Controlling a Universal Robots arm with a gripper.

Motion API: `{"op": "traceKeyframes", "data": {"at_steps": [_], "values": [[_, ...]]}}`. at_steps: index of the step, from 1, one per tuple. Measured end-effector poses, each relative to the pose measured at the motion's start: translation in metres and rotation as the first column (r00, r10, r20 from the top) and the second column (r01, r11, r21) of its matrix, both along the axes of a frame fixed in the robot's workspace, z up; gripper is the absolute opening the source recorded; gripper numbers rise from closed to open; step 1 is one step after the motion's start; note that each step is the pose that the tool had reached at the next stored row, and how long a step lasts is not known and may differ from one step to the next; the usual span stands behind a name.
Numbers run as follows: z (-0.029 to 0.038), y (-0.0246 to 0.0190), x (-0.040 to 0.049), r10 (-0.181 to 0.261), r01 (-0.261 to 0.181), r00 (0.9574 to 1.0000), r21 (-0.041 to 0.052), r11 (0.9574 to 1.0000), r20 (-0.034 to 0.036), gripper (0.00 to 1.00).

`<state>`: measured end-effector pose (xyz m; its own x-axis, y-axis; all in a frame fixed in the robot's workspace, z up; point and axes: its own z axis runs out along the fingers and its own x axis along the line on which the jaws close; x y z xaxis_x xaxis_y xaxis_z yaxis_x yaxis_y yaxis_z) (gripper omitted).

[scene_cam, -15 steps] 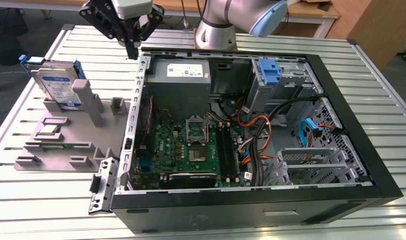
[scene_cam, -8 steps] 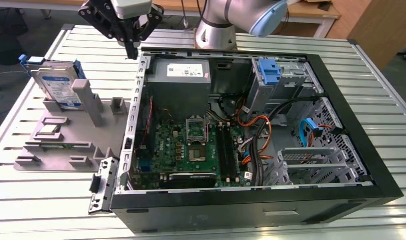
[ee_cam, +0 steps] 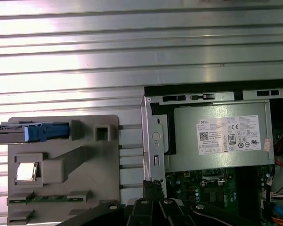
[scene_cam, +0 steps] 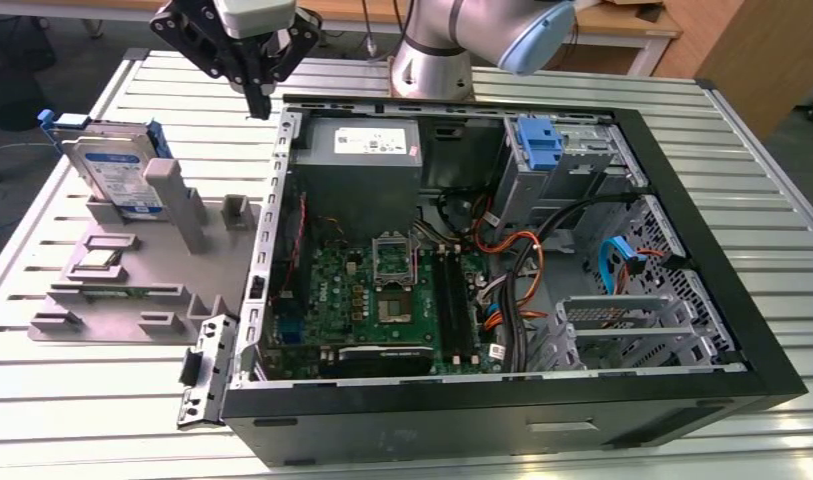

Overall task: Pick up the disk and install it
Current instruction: 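Reach for the disk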

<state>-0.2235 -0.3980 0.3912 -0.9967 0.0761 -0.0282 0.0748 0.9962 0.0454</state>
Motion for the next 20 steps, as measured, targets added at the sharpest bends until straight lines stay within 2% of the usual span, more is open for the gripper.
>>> {"op": "traceKeyframes", "data": {"at_steps": [11, 20], "values": [[0.0, 0.0, -0.0023, 0.0, 0.0, 1.0, 0.0, 1.0, 0.0, 0.11], [-0.0006, 0.0, -0.0157, 0.0, 0.0, 1.0, -0.0001, 1.0, 0.0006, 0.11]]}}
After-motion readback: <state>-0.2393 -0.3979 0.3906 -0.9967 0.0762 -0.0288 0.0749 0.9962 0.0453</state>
